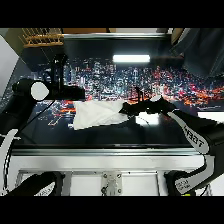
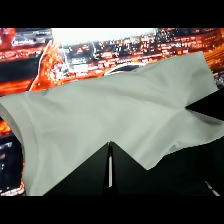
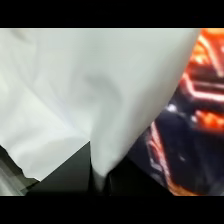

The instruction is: Fold the clothes and pants, and hang the long-sleeved shirts on hangers.

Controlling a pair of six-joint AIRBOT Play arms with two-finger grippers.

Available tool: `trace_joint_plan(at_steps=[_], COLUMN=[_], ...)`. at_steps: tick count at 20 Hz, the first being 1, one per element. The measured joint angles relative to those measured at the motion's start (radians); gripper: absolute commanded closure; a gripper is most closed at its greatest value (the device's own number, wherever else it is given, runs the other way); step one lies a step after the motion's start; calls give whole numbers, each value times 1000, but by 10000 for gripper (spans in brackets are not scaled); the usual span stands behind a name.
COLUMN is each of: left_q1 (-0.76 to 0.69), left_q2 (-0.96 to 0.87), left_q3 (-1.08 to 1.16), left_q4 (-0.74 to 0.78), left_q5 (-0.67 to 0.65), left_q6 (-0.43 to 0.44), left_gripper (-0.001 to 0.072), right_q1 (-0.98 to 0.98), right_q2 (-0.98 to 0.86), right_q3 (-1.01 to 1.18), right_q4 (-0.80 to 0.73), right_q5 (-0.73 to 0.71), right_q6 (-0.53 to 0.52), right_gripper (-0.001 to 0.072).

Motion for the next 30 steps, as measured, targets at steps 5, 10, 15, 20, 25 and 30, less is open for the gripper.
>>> trace_joint_plan(at_steps=[5,10,15,20,25,30], left_q1=[0,0,0,0,0,0], left_q2=[0,0,0,0,0,0], left_q3=[0,0,0,0,0,0], left_q4=[0,-2,-5,-5,-6,-6], left_q5=[-18,-39,-45,-48,-48,-48], left_q6=[-11,-14,-27,-41,-46,-48], left_gripper=[699,699,699,699,699,699], right_q1=[-91,-415,-815,-1040,-1053,-1036], right_q2=[86,289,404,438,536,612], right_q3=[49,87,94,47,-101,-197], right_q4=[-117,-465,-647,-748,-861,-927], right_q5=[21,20,26,100,154,191], right_q6=[-14,127,257,395,522,575], right_gripper=[698,698,698,699,697,23])
